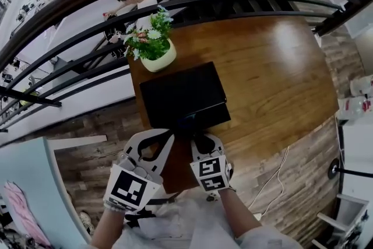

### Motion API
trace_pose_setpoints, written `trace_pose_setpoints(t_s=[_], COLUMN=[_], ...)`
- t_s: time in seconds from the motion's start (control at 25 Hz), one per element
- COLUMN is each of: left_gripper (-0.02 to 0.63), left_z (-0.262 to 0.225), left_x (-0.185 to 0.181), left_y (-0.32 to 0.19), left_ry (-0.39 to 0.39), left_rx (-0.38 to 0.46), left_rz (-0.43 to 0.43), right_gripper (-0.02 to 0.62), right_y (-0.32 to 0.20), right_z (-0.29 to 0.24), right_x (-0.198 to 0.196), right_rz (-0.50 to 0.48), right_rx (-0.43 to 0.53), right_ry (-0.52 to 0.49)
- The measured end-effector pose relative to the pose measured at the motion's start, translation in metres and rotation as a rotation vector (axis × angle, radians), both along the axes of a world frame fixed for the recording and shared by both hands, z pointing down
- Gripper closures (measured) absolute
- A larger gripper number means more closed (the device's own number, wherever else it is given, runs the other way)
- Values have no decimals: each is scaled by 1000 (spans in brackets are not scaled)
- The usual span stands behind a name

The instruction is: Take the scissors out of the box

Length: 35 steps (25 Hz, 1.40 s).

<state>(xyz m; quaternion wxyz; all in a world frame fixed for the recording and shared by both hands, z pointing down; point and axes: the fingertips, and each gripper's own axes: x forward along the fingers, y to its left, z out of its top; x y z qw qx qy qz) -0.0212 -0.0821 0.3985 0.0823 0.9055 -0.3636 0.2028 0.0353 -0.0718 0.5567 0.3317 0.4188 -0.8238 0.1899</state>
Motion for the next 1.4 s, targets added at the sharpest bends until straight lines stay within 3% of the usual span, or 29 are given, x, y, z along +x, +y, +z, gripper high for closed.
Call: trace_pose_setpoints(t_s=[0.16, 0.36, 0.6, 0.96, 1.4], left_gripper=[588, 588, 584, 522, 506], left_z=[8, 28, 54, 93, 142], left_x=[7, 14, 31, 56, 67], left_y=[1, -1, 0, 2, 11], left_ry=[-22, -119, -184, -297, -442], left_rx=[-23, -65, -142, -224, -316], left_rz=[7, 35, 101, 200, 232], right_gripper=[503, 503, 503, 503, 503], right_y=[11, 23, 32, 46, 57], right_z=[2, 4, 8, 11, 11], right_x=[5, 7, 12, 20, 27], right_rz=[12, 18, 25, 15, 19], right_rx=[-16, -25, -38, -54, -57], right_ry=[-2, -6, -4, 14, 13])
